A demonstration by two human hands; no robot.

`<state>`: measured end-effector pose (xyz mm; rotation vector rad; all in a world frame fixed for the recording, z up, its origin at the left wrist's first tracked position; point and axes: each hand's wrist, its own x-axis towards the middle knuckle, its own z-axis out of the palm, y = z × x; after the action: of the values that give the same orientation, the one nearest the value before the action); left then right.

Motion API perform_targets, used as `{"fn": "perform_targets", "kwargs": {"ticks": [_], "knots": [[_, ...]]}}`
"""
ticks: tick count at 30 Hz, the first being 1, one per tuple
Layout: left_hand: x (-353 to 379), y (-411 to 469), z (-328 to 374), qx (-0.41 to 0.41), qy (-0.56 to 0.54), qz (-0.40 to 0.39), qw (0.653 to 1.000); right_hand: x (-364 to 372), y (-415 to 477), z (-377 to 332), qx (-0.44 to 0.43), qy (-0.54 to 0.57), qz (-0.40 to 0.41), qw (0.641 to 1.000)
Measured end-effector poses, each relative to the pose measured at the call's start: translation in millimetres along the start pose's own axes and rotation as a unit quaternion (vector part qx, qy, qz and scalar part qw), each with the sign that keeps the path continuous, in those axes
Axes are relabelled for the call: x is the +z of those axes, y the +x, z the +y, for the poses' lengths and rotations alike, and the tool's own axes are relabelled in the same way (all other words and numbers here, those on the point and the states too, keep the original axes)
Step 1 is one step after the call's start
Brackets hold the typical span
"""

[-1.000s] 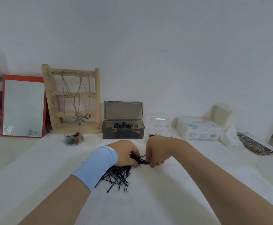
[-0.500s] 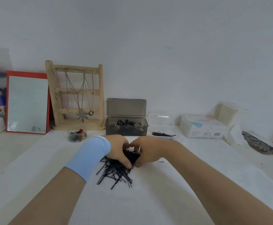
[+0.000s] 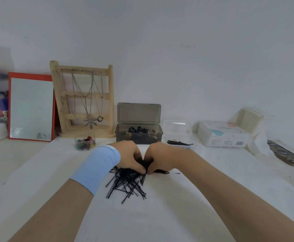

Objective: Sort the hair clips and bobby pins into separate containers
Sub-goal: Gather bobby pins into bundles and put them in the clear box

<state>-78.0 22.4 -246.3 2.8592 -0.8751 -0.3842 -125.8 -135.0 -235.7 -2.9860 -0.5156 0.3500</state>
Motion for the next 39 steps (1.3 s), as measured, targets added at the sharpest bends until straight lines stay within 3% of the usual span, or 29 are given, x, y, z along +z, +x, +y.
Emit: {"fn": "perform_targets", "kwargs": {"ticks": [10, 15, 20, 23, 26, 30, 35, 39], "knots": [[5.3, 2.3, 0.9, 0.015, -0.038, 0.034, 0.999, -18.1, -26.9, 43.1, 0.032, 0.021, 0.061, 0.997], [14.0, 8.3, 5.8, 0.024, -0.025, 0.071, 0.997, -3.0, -21.9, 46.0, 0.045, 0.026, 0.033, 0.998], [3.8, 1.7, 9.3, -0.011, 0.001, 0.066, 0.998, -8.5, -27.5, 48.5, 0.045, 0.043, 0.023, 0.998], [3.2, 1.8, 17.6, 0.008, 0.019, 0.049, 0.999, -20.5, -34.8, 47.7, 0.04, 0.038, 0.047, 0.997], [9.0, 7.1, 25.5, 0.018, -0.013, 0.028, 0.999, -14.4, -33.6, 38.0, 0.024, 0.004, 0.034, 0.999], [6.6, 12.9, 20.9, 0.013, -0.063, 0.072, 0.995, -5.7, -26.3, 32.4, 0.041, 0.0, -0.015, 0.999], [3.9, 30.8, 23.9, 0.035, -0.014, 0.048, 0.998, -5.6, -12.9, 38.2, 0.065, 0.023, 0.094, 0.993], [1.5, 37.9, 20.7, 0.025, -0.038, 0.095, 0.994, 2.7, 2.3, 37.2, 0.066, 0.057, 0.15, 0.985]]}}
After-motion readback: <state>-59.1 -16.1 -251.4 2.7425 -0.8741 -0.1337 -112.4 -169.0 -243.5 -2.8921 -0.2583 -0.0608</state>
